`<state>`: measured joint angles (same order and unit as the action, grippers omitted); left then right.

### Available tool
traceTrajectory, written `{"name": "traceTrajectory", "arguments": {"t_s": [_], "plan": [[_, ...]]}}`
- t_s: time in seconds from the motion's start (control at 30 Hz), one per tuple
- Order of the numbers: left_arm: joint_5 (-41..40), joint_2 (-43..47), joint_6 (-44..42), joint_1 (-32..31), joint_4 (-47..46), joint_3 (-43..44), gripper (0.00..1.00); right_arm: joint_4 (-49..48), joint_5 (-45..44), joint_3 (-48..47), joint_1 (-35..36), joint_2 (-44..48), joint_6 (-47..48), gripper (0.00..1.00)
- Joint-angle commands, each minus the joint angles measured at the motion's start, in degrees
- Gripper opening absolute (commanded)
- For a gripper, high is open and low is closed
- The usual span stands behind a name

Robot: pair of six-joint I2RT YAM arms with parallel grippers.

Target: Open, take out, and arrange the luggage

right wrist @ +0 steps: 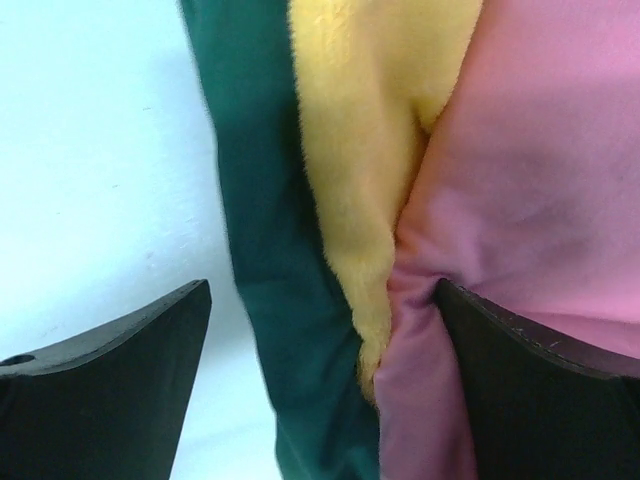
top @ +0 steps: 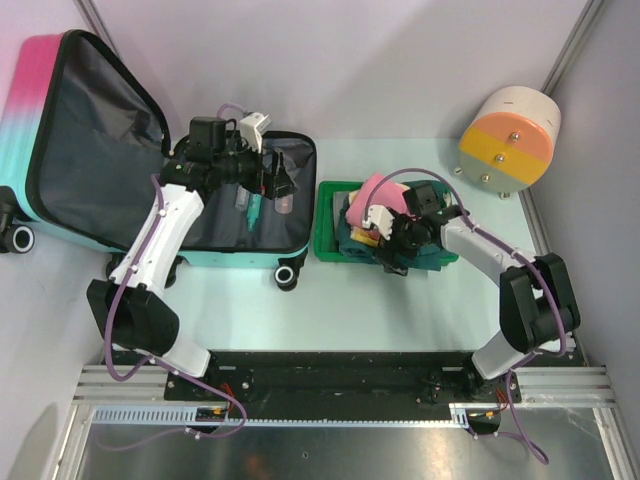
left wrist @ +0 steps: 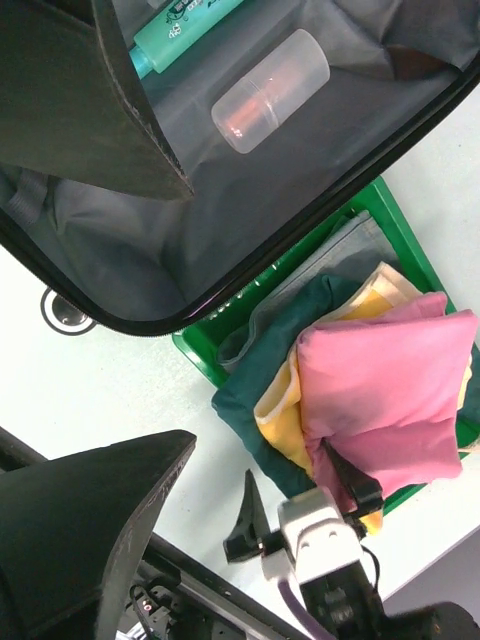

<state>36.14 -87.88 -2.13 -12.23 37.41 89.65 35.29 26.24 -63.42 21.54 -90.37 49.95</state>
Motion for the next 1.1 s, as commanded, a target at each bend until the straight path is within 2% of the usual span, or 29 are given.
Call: {"name": "traceTrajectory", "arguments": {"t_s": [0.0,0.07,0.3,0.4,0.47,0.57,0.6,0.67,0.7,0.87,1.0,1.07], "plan": [[2.09,2.18,-4.55,0.63,-1.11,-0.79,1.00,-8.82,-8.83,3.21,1.40,-3.66,-3.81,0.95],[3.14,2.36,-4.72,1.06,-1.20,-1.14,1.00,-13.65,-11.63,5.05,2.10,-5.34,-3.11,0.93],[6.75,1.04,-3.32,3.96,-1.37,-3.16,0.99,-23.24,-12.62,1.64,2.10,-10.00,-4.52,0.65],[7.01,-0.19,-2.27,5.55,-1.46,-2.72,0.99,-25.97,-11.04,-0.91,0.71,-13.16,-3.73,0.58],[6.49,-0.98,-2.52,6.51,-1.55,-1.15,0.99,-26.50,-8.07,-3.90,-0.62,-15.27,-2.06,0.58],[6.48,-2.03,-0.69,8.09,-1.55,1.49,0.99,-27.64,-1.67,-6.27,-3.60,-17.82,6.88,0.58],[6.31,-2.73,-0.77,8.27,-1.55,1.76,0.99,-27.73,-0.15,-6.80,-4.74,-19.48,9.78,0.55],[5.44,-3.44,-1.12,8.36,-1.64,2.55,0.99,-24.76,4.49,-10.73,-5.63,-21.86,17.43,0.50],[5.08,-4.14,-0.95,8.45,-1.55,2.90,1.00,-22.65,6.26,-12.94,-5.98,-23.09,19.55,0.45],[3.50,-5.11,-1.21,8.62,-1.55,4.75,1.00,-6.04,13.31,-26.47,-6.95,-32.75,33.43,0.39],[3.32,-5.11,-2.17,9.15,-1.64,4.84,1.00,-3.38,13.22,-39.38,-7.39,-39.44,33.28,0.40],[3.24,-5.29,-2.26,9.42,-1.55,4.92,1.00,-3.65,13.05,-42.30,-7.65,-42.15,33.19,0.41]]}}
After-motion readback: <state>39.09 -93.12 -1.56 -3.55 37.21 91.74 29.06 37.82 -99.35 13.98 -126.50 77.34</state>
